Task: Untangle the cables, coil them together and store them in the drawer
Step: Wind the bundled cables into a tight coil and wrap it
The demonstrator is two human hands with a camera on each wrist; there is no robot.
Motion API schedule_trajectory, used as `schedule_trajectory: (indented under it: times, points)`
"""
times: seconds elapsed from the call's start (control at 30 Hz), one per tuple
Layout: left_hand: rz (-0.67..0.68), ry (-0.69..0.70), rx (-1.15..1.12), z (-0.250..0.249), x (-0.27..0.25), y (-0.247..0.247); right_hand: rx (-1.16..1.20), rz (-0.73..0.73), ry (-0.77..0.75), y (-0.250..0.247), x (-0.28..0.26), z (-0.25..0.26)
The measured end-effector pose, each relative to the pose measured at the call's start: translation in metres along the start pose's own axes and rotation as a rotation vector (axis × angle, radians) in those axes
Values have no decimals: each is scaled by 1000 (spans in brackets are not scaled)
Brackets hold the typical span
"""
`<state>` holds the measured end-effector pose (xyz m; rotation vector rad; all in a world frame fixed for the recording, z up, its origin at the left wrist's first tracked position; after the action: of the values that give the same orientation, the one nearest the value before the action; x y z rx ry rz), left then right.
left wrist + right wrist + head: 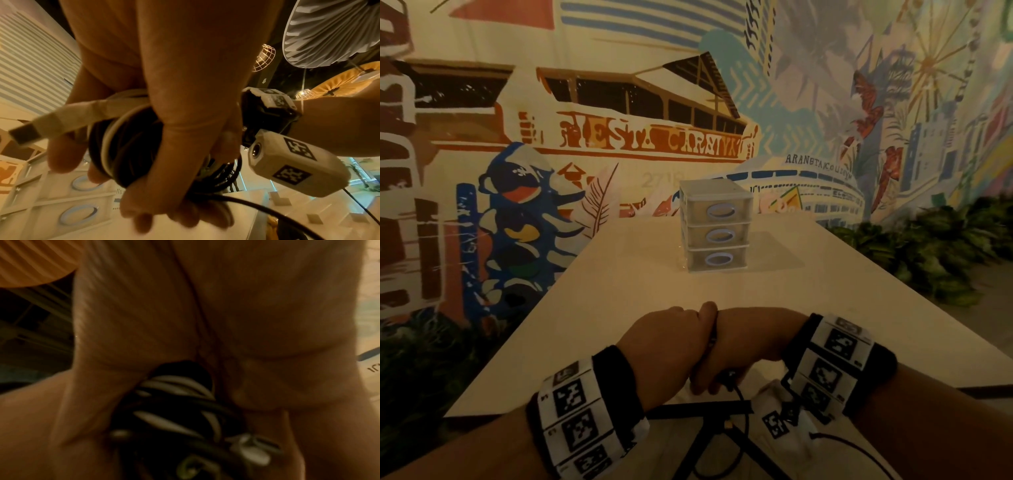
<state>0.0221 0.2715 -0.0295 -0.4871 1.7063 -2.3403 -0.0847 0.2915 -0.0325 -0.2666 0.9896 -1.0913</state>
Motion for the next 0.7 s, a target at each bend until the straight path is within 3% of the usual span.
schedule_trajectory:
  times: [0.17, 0.3, 0.47, 0.7]
  points:
    - [-91, -66, -39, 3, -4, -9, -11, -121, -1, -2, -4, 1]
    - [-37, -17, -28, 2, -8, -12, -53, -147, -22, -1, -5, 4]
    - [-126, -44, -56, 5, -4, -13, -111, -239, -94, -3, -9, 5]
    - [-344, -116, -435, 42, -35, -25, 142, -217, -271, -21, -23, -10]
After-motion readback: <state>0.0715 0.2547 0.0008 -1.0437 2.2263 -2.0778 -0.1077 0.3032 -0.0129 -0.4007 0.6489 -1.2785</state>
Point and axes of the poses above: each hand's wrist, its own x-axis towards the middle knuckle, its own y-axis out of the palm, z = x × y, the point moved 4 cm from there along x, towards the middle knuckle, and after that the axes turned 11 degrees about y, right-handed, at the moved point
